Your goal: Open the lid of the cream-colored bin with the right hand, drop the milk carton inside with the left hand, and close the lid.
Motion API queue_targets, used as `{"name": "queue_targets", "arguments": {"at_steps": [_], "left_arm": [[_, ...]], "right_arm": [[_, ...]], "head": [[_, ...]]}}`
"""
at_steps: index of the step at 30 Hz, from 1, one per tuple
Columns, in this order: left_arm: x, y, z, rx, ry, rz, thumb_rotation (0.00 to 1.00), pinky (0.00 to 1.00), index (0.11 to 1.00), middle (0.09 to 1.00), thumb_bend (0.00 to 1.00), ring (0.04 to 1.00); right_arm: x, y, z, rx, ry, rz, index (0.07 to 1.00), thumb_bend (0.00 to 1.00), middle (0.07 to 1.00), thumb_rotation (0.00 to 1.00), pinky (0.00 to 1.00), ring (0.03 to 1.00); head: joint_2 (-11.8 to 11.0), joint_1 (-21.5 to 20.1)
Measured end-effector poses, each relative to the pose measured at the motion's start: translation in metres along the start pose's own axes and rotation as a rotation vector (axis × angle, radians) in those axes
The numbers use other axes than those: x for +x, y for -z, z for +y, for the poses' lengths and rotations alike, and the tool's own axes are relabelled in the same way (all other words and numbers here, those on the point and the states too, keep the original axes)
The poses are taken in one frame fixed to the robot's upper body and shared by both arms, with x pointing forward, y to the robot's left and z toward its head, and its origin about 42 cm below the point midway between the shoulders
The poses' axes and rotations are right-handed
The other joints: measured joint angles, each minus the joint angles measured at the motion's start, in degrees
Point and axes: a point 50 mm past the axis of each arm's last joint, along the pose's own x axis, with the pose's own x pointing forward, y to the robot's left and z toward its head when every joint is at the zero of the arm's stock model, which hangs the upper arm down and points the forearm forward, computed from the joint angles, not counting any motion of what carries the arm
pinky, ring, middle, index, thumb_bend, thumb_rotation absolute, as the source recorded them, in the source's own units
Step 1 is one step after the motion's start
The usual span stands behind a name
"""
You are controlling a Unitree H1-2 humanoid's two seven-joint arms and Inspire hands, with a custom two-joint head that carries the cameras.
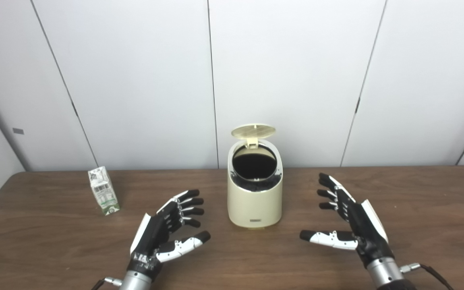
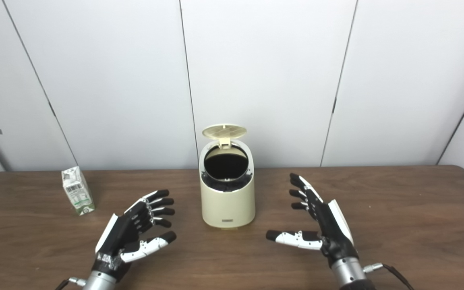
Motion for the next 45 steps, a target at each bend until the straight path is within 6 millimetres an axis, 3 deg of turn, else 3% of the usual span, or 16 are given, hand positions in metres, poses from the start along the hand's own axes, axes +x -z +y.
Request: {"name": "queue_targets", "arguments": {"at_steps": [4,7,12,20,24,28,38,45], "left_arm": [[0.000,0.008,-0.011,0.002,0.019,0.015,0.11,0.62,0.843,0.778,0.73,0.719],[0.005,0.010,-0.020,-0.008,0.025,0.006,0.10,0.62,0.841,0.779,0.74,0.723],[0.012,0.011,-0.031,0.001,0.028,0.004,0.14,0.62,0.848,0.779,0.77,0.721],[0.013,0.010,-0.028,0.018,-0.013,-0.006,0.12,0.58,0.845,0.781,0.76,0.699],[0.010,0.003,-0.005,0.057,-0.057,-0.025,0.09,0.49,0.822,0.752,0.73,0.618],[0.009,-0.018,0.029,0.141,-0.099,-0.079,0.05,0.48,0.763,0.705,0.70,0.587],[0.010,-0.062,0.089,0.292,-0.169,-0.127,0.00,0.55,0.723,0.685,0.71,0.608],[0.019,-0.087,0.121,0.366,-0.213,-0.170,0.06,0.53,0.736,0.687,0.73,0.620]], "right_arm": [[-0.003,0.007,-0.005,0.002,-0.010,0.003,0.954,0.81,0.938,0.19,0.79,0.884],[-0.008,0.012,-0.009,0.000,-0.020,0.018,0.960,0.78,0.947,0.16,0.79,0.890],[-0.011,0.013,-0.013,-0.015,-0.032,0.030,0.944,0.80,0.925,0.29,0.73,0.859],[-0.010,0.009,-0.014,-0.024,-0.030,0.017,0.921,0.84,0.910,0.33,0.60,0.819],[-0.010,0.010,-0.017,-0.030,-0.031,0.018,0.914,0.86,0.906,0.34,0.57,0.812],[-0.010,0.011,-0.021,-0.041,-0.034,0.022,0.906,0.88,0.898,0.38,0.55,0.800],[-0.001,0.010,-0.022,-0.042,-0.042,0.013,0.910,0.88,0.900,0.41,0.54,0.805],[-0.001,0.010,-0.022,-0.042,-0.048,0.012,0.908,0.88,0.896,0.41,0.54,0.800]], "head": [[-1.5,3.4],[-4.5,10.4],[-5.2,12.1],[-5.1,12.4],[-4.9,13.0],[-4.9,13.4],[-4.8,13.7],[-4.5,13.8]]}}
